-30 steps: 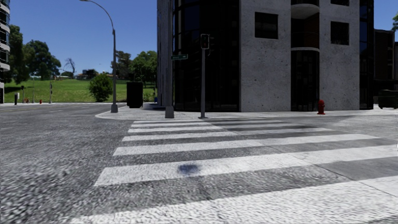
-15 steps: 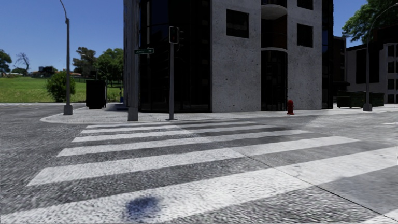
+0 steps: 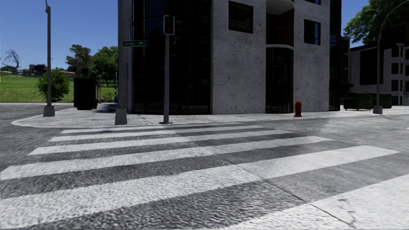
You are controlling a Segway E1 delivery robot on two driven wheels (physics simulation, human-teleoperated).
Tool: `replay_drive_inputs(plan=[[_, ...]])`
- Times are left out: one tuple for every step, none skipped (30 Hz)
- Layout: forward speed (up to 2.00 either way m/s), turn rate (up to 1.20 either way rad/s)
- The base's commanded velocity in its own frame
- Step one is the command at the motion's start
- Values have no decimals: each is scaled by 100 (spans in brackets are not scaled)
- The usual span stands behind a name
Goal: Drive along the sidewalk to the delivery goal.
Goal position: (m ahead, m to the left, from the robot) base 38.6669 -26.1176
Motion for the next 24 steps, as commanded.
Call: replay_drive_inputs(plan=[[157,0],[157,0],[157,0],[165,0],[176,0],[200,0],[200,0],[200,0],[200,0],[200,0],[200,0],[200,0],[200,0],[200,0],[200,0],[200,0],[200,0],[200,0],[200,0],[200,0],[200,0],[200,0],[200,0],[200,0]])
